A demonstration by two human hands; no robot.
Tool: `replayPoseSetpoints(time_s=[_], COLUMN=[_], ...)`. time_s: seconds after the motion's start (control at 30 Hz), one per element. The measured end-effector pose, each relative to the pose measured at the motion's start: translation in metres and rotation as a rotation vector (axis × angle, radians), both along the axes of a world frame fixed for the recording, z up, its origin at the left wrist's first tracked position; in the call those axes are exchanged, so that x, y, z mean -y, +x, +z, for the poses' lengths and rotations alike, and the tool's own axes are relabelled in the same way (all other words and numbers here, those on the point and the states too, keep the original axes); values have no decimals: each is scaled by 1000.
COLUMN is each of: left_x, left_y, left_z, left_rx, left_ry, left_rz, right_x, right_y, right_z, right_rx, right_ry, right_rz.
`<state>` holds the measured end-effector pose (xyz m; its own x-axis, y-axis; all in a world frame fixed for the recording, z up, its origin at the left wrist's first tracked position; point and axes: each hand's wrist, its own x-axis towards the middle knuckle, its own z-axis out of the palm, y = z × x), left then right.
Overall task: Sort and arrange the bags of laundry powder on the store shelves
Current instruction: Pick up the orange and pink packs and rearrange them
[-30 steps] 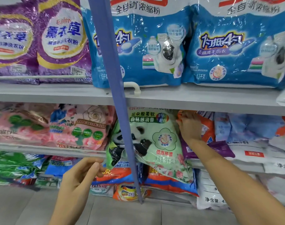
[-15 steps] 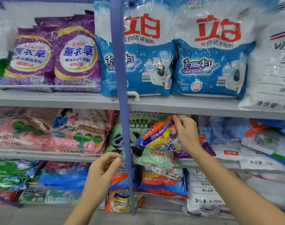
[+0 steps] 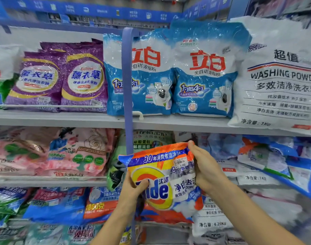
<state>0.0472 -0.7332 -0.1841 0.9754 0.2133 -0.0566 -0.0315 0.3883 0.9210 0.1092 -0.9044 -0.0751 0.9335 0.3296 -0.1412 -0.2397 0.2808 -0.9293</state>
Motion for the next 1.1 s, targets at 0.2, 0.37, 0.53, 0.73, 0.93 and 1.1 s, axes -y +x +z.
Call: replayPoseSetpoints(time_s=[0.2,0.37,0.53,0.73,0.93,1.1], left_x=[8,4,11,9,-7,-25], left_y=[-10,-19,-18,-12,-12,-13], left_z=[26,75,108,152,167,158], left_rx=[71,335,391,368,377,298], left_ry=[282,533,662,913,771,496], left_rz=[162,196,192,229,-28,-397], right_x=[37,51,20,2,0,-7], right_y=[12,22,8,10,12,15], right_z=[31,42,66,71,99,115], right_rx=[305,547,1404,1606,1365,1231], right_ry=[-348,-510,-915,-837,-605,-476], right_rz=[59,57,31,-183,-67,-3])
